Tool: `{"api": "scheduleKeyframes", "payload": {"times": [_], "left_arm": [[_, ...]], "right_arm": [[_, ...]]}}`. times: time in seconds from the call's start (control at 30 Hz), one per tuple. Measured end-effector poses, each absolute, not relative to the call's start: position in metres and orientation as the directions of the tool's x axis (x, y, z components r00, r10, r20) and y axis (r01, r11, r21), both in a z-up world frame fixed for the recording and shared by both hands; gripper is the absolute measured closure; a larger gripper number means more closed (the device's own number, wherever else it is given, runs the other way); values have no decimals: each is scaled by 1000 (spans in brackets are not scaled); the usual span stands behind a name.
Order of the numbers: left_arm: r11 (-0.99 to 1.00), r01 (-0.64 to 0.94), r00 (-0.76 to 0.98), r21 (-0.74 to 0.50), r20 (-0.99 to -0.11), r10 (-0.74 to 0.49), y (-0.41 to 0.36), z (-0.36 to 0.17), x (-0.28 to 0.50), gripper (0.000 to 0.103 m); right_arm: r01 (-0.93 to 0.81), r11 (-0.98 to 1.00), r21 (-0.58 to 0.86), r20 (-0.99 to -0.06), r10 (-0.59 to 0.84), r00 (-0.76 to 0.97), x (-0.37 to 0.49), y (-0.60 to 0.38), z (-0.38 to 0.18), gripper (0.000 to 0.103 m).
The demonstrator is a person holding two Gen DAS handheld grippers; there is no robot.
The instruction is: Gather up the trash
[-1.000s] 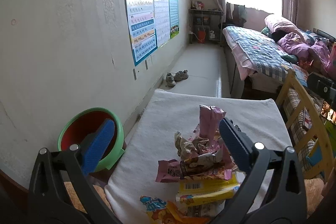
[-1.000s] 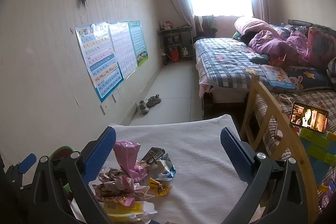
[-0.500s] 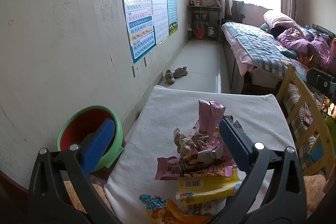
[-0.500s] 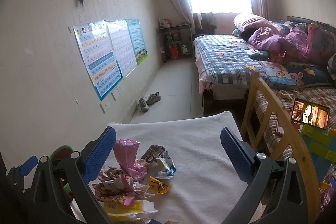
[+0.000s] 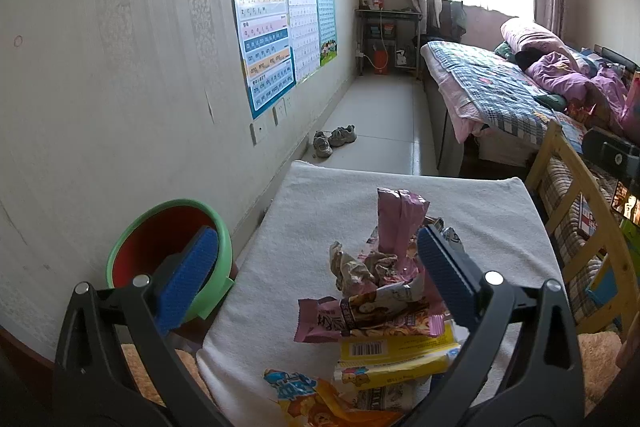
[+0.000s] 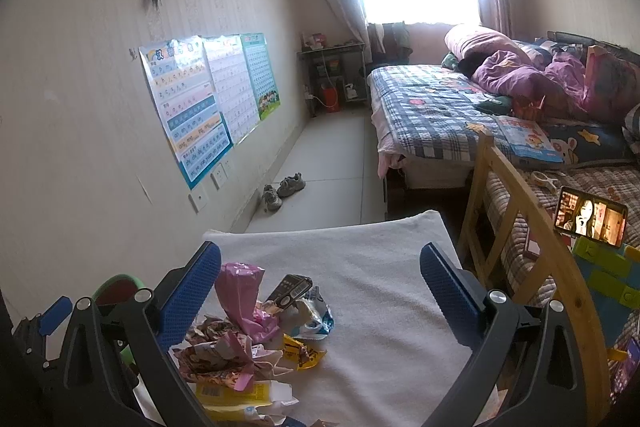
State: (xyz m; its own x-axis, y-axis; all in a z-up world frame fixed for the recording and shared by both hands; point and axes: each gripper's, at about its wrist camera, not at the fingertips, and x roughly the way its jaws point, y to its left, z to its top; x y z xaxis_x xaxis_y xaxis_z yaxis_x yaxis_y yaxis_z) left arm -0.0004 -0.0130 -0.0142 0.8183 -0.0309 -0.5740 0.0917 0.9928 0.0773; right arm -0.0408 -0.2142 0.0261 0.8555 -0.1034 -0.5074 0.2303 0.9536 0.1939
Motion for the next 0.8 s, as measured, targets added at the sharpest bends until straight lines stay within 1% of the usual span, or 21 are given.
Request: {"api": "scheduleKeyframes", "payload": {"times": [0.8], "left_arm": [[991,102,814,84,-579,-35,-14,-19,-2,5]], "right_arm": [[230,955,185,-508,-108,855,-42,-215,24,7]]}}
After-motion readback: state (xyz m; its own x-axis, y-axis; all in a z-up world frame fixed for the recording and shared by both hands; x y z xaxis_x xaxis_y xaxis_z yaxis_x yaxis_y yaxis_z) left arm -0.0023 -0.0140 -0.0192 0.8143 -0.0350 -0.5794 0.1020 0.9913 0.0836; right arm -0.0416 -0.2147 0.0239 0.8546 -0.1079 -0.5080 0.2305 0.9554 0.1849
